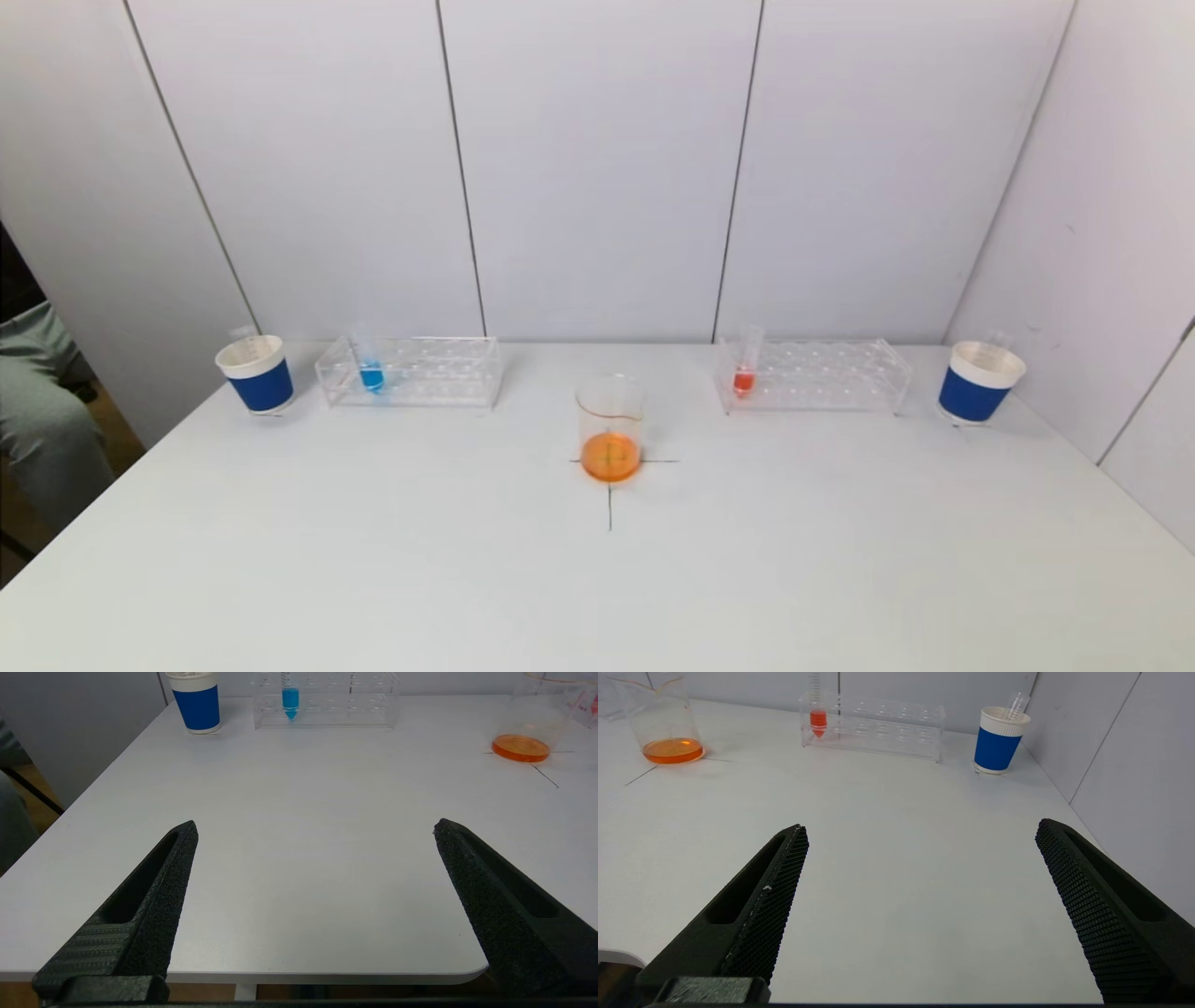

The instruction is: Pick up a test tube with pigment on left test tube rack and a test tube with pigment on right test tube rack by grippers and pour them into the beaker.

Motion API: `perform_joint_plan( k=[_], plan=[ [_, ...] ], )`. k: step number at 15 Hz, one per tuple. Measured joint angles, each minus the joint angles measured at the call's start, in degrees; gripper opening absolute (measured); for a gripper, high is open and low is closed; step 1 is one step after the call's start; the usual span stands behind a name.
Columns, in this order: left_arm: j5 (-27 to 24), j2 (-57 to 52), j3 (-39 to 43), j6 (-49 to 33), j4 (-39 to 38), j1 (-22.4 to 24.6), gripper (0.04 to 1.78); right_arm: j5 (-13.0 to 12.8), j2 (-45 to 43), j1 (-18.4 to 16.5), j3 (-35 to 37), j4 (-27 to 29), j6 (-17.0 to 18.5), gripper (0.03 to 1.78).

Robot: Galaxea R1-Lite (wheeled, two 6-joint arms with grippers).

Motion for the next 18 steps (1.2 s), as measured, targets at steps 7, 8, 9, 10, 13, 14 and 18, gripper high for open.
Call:
perform_joint_plan(
  k=[7, 8, 9, 10, 13, 14, 18],
  plan=[
    [-0.06, 0.02, 0.09, -0.27, 0.00, 0.02, 1.76, -0.01, 0.00, 0.00, 0.00, 0.00, 0.00, 1.77],
    [-0.06, 0.00, 0.09, -0.27, 0.00, 0.02, 1.76, -0.01, 0.00, 0.00, 0.00, 0.00, 0.00, 1.77],
    [-0.06, 0.02, 0.09, -0.27, 0.00, 0.02, 1.76, 0.00, 0.00, 0.00, 0.00, 0.00, -0.02, 1.77],
    [-0.06, 0.02, 0.09, -0.24, 0.00, 0.02, 1.76, 0.00, 0.00, 0.00, 0.00, 0.00, 0.00, 1.77],
    [-0.09, 0.02, 0.09, -0.24, 0.00, 0.02, 1.76, 0.00, 0.00, 0.00, 0.00, -0.04, 0.04, 1.77],
    [-0.04, 0.02, 0.09, -0.27, 0.00, 0.02, 1.76, -0.17, 0.00, 0.02, 0.00, -0.04, 0.06, 1.77],
    [-0.06, 0.02, 0.09, -0.27, -0.02, 0.02, 1.76, -1.17, 0.00, 0.00, 0.00, -0.02, 1.38, 1.77]
  ],
)
